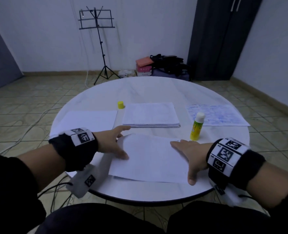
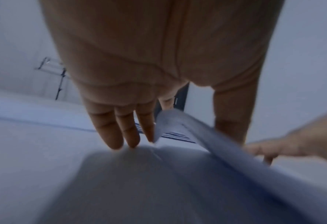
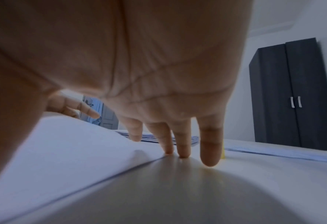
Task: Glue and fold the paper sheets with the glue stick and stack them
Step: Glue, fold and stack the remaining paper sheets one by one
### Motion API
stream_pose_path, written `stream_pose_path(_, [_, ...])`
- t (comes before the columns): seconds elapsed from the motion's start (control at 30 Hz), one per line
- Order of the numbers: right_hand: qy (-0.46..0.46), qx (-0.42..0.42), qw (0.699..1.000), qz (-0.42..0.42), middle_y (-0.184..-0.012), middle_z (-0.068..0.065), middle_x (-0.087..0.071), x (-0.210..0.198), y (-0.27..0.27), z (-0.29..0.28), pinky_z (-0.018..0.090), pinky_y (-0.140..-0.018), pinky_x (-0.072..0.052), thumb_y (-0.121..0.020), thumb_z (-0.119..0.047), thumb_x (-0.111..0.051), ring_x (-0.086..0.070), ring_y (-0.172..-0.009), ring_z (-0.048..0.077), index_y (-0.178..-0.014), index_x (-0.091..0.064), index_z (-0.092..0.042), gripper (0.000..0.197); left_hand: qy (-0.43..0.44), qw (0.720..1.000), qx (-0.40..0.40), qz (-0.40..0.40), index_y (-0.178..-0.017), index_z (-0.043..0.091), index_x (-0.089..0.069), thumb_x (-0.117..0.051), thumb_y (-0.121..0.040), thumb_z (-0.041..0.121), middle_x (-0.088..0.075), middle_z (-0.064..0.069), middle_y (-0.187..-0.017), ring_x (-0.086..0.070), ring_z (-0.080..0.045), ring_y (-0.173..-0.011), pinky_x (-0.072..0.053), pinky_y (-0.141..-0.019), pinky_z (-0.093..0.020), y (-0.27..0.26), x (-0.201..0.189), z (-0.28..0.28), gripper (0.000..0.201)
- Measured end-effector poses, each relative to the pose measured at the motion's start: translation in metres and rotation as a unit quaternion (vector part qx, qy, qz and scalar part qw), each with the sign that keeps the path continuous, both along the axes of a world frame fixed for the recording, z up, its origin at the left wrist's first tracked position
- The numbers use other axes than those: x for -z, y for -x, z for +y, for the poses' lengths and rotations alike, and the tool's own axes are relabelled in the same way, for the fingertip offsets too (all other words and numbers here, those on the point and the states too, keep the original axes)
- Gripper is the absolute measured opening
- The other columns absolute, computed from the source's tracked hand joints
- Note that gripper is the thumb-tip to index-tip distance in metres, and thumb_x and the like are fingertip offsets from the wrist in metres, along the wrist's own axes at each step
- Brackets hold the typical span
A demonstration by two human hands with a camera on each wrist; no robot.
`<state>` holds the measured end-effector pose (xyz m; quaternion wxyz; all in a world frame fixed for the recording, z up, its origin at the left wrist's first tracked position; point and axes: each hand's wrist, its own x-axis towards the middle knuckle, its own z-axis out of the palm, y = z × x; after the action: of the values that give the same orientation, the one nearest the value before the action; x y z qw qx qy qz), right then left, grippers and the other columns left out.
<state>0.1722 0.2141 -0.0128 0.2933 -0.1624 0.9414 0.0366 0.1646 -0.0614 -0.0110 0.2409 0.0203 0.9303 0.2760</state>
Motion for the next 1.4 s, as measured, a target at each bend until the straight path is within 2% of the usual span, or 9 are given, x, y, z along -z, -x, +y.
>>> stream_pose_path(0.17, [0.059,0.042,0.997,-0.002,-0.154,0.004,-0.018,0.010,-0.008,0.001,0.039,-0.109,-0.033,-0.064,-0.029,-0.082,-0.027,-0.138,0.022,-0.149,-0.005,-0.030,0.115,-0.186,0.977,-0.107,-0.012,-0.104,0.014,-0.064,-0.061,-0.077,-0.020,-0.053,-0.011,-0.102,-0.057,-0.020,-0.080,-0.056,-0.061,-0.020,-0.016,0.009,-0.010,0.044])
stream_pose_path(0.37, [0.373,0.290,0.881,0.011,-0.139,-0.003,-0.043,-0.003,0.002,-0.008,0.020,-0.063,-0.039,-0.081,-0.031,-0.072,-0.052,-0.077,0.008,-0.138,-0.041,-0.019,0.067,-0.229,0.957,-0.129,0.119,-0.090,0.033,-0.074,-0.074,-0.074,-0.004,-0.061,0.012,-0.061,-0.056,-0.012,-0.073,-0.045,-0.082,-0.024,-0.011,0.004,-0.027,0.040])
stream_pose_path(0.43, [0.411,0.326,0.851,0.022,-0.135,-0.001,-0.050,-0.006,0.011,-0.018,0.018,-0.064,-0.040,-0.085,-0.024,-0.068,-0.054,-0.077,0.009,-0.134,-0.048,-0.013,0.055,-0.226,0.950,-0.148,0.158,-0.091,0.034,-0.073,-0.073,-0.076,-0.002,-0.058,0.015,-0.058,-0.055,-0.012,-0.072,-0.044,-0.081,-0.026,-0.002,0.001,-0.030,0.039])
stream_pose_path(0.63, [0.357,0.324,0.856,0.186,-0.120,0.011,-0.046,-0.021,0.061,-0.055,0.033,-0.092,-0.042,-0.087,-0.015,-0.058,-0.052,-0.106,0.027,-0.104,-0.054,-0.003,0.021,-0.134,0.963,-0.141,0.186,-0.118,0.027,-0.063,-0.072,-0.079,0.008,-0.069,-0.004,-0.101,-0.063,-0.016,-0.096,-0.044,-0.086,-0.023,0.058,-0.012,-0.017,0.043])
stream_pose_path(0.8, [0.182,0.304,0.917,0.185,-0.142,0.007,-0.028,-0.019,0.106,-0.073,0.038,-0.103,-0.039,-0.077,-0.032,-0.072,-0.036,-0.129,0.029,-0.136,-0.031,-0.007,0.076,0.086,0.986,-0.016,0.143,-0.144,0.013,-0.033,-0.082,-0.069,0.038,-0.044,-0.003,-0.138,-0.050,-0.020,-0.121,-0.040,-0.100,-0.026,0.108,-0.012,0.006,0.093])
stream_pose_path(0.97, [0.083,0.261,0.955,0.112,-0.157,0.011,0.006,-0.004,0.133,-0.065,0.043,-0.109,-0.032,-0.067,-0.042,-0.079,-0.017,-0.144,0.029,-0.150,0.009,-0.009,0.125,0.258,0.962,0.057,0.061,-0.129,0.004,-0.047,-0.075,-0.043,0.079,-0.046,-0.012,-0.134,-0.037,-0.027,-0.132,-0.035,-0.108,-0.034,0.132,0.004,0.019,0.118])
stream_pose_path(1.03, [0.037,0.250,0.962,0.108,-0.156,0.014,-0.006,-0.002,0.136,-0.061,0.044,-0.104,-0.039,-0.061,-0.044,-0.081,-0.029,-0.139,0.032,-0.150,0.011,-0.015,0.131,0.266,0.961,0.049,0.059,-0.125,0.008,-0.051,-0.078,-0.055,0.068,-0.054,-0.010,-0.127,-0.047,-0.026,-0.124,-0.042,-0.102,-0.033,0.137,0.007,0.020,0.097])
stream_pose_path(1.17, [-0.032,0.171,0.976,0.128,-0.127,0.012,-0.056,-0.002,0.141,-0.065,0.047,-0.092,-0.050,-0.065,-0.038,-0.078,-0.057,-0.112,0.032,-0.116,-0.049,-0.014,0.063,0.274,0.958,0.018,0.084,-0.130,0.008,-0.042,-0.083,-0.061,0.052,-0.058,-0.008,-0.125,-0.058,-0.026,-0.113,-0.047,-0.096,-0.036,0.145,0.010,0.021,0.092])
stream_pose_path(1.4, [-0.038,0.166,0.967,0.192,-0.137,0.017,-0.034,-0.003,0.111,-0.070,0.049,-0.102,-0.040,-0.092,-0.023,-0.054,-0.038,-0.126,0.037,-0.134,-0.036,-0.006,0.049,0.299,0.949,0.041,0.087,-0.120,0.016,-0.051,-0.084,-0.049,0.058,-0.063,-0.005,-0.112,-0.061,-0.026,-0.102,-0.051,-0.090,-0.037,0.134,0.005,0.028,0.088])
